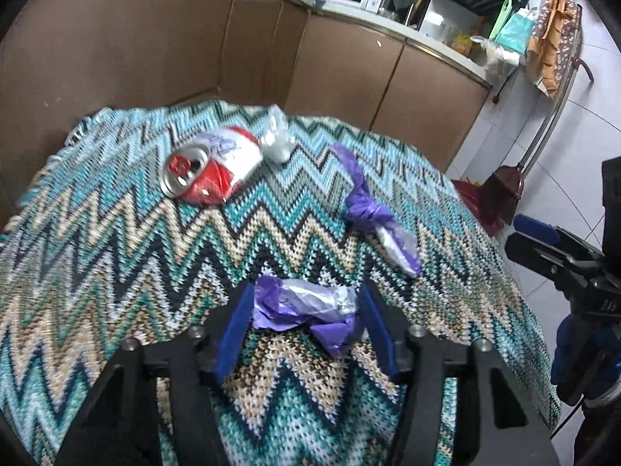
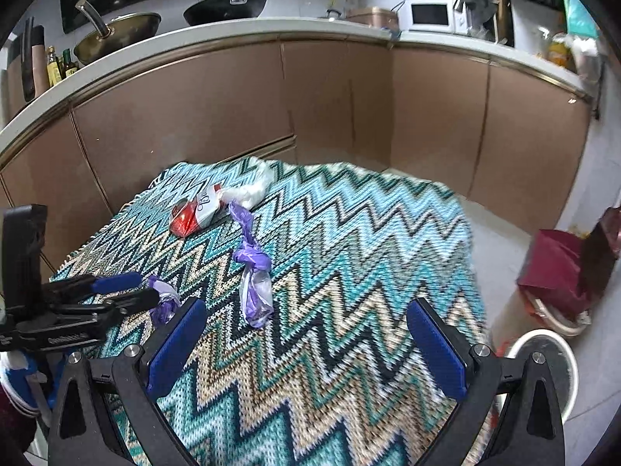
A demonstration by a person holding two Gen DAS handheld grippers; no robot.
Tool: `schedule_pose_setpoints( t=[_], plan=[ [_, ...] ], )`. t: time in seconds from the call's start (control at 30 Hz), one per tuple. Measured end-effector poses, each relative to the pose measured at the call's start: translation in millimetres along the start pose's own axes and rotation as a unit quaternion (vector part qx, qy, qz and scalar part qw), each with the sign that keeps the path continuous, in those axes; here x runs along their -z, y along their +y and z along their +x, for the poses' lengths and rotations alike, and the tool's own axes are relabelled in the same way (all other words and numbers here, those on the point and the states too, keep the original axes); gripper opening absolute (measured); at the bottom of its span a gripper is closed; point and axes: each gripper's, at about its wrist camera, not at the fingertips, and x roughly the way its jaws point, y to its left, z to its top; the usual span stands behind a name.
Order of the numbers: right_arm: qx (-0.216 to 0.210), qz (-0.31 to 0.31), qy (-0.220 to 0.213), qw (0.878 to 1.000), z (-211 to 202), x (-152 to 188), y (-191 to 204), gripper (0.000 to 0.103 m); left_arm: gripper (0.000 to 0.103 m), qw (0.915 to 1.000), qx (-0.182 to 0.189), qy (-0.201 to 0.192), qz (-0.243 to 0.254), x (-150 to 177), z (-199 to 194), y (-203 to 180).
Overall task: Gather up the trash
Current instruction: 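Grasp a purple wrapper with the left tool while the right tool grasps a purple bag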
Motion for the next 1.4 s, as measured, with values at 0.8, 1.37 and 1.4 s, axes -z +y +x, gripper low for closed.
schedule_pose_setpoints(
  t=[0.8, 1.37, 1.4],
  plan=[
    [-0.112, 0.009, 0.075, 0.991, 99.9, -9.5, 7.9, 0.033, 0.045, 0.9983, 0.057, 0.012, 0.003, 5.6, 13.1, 1.0],
    [-0.096, 0.01, 0.055, 0.994, 30.9, 11.7, 12.6, 0.021, 0.021, 0.9989, 0.038, -0.005, 0.025, 13.8, -14.7, -24.7],
    [-0.094, 0.013, 0.052, 0.994, 22.4, 14.4, 11.1, 0.021, 0.02, 0.9989, 0.04, -0.006, 0.024, 15.1, -20.1, -26.1]
  ],
)
